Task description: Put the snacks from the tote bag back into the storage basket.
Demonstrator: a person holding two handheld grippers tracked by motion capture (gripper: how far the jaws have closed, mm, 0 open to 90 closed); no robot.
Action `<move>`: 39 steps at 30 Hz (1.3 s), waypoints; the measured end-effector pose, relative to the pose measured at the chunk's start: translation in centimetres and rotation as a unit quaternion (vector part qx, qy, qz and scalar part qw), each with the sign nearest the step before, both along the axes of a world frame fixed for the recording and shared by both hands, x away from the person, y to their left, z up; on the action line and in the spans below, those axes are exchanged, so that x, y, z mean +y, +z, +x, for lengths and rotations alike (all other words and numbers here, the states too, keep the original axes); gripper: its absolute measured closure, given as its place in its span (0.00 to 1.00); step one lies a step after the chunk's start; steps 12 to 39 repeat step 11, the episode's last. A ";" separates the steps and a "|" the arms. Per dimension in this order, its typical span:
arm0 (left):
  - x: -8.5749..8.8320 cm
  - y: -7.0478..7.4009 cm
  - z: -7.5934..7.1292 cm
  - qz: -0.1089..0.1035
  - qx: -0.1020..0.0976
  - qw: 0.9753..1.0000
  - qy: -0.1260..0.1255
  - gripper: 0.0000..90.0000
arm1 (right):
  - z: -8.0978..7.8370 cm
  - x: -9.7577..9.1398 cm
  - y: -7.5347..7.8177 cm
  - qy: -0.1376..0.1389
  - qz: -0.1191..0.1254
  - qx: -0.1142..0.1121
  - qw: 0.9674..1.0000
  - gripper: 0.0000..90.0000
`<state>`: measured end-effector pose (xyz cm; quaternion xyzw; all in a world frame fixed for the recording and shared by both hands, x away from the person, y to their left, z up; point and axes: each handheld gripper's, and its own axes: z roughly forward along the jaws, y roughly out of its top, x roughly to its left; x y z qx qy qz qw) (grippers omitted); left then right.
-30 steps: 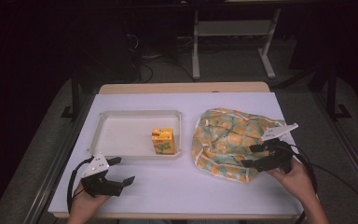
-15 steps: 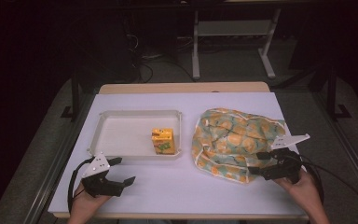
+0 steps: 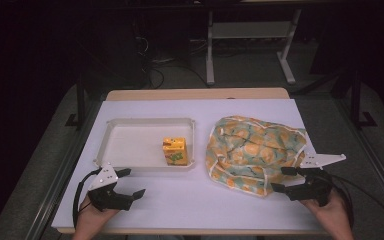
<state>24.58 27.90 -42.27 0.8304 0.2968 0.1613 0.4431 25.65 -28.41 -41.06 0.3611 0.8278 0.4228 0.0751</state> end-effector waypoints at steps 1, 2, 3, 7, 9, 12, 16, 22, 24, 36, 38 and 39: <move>0.0 0.0 0.0 0.000 -0.002 1.000 -0.001 0.15 | -0.2 0.0 0.0 -0.004 0.002 -0.004 1.000 0.27; -0.1 0.0 0.0 0.000 -0.002 1.000 -0.001 0.15 | -0.4 -0.1 0.1 -0.005 0.001 -0.008 1.000 0.27; -0.1 0.0 0.0 0.001 -0.001 1.000 -0.001 0.15 | -0.6 -0.2 0.1 -0.006 0.003 -0.012 1.000 0.27; 0.0 0.0 0.0 0.001 -0.002 1.000 -0.003 0.15 | -1.1 -0.5 0.1 -0.011 0.010 -0.018 1.000 0.26; -0.1 0.0 0.1 0.001 -0.002 1.000 -0.003 0.15 | -1.2 -0.6 0.1 -0.011 0.018 -0.024 0.999 0.26; -0.1 0.0 0.0 0.000 -0.001 1.000 -0.002 0.15 | -1.3 -0.6 0.3 -0.012 0.024 -0.032 0.999 0.26; -0.1 0.0 0.0 0.000 -0.001 1.000 -0.002 0.15 | -1.3 -0.6 0.3 -0.012 0.024 -0.032 0.999 0.26; -0.1 0.0 0.0 0.000 -0.001 1.000 -0.002 0.15 | -1.3 -0.6 0.3 -0.012 0.024 -0.032 0.999 0.26; -0.1 0.0 0.0 0.000 -0.001 1.000 -0.002 0.15 | -1.3 -0.6 0.3 -0.012 0.024 -0.032 0.999 0.26; -0.1 0.0 0.0 0.000 -0.001 1.000 -0.002 0.15 | -1.3 -0.6 0.3 -0.012 0.024 -0.032 0.999 0.26; -0.1 0.0 0.0 0.000 -0.001 1.000 -0.002 0.15 | -1.3 -0.6 0.3 -0.012 0.024 -0.032 0.999 0.26; -0.1 0.0 0.0 0.000 -0.001 1.000 -0.002 0.15 | -1.3 -0.6 0.3 -0.012 0.024 -0.032 0.999 0.26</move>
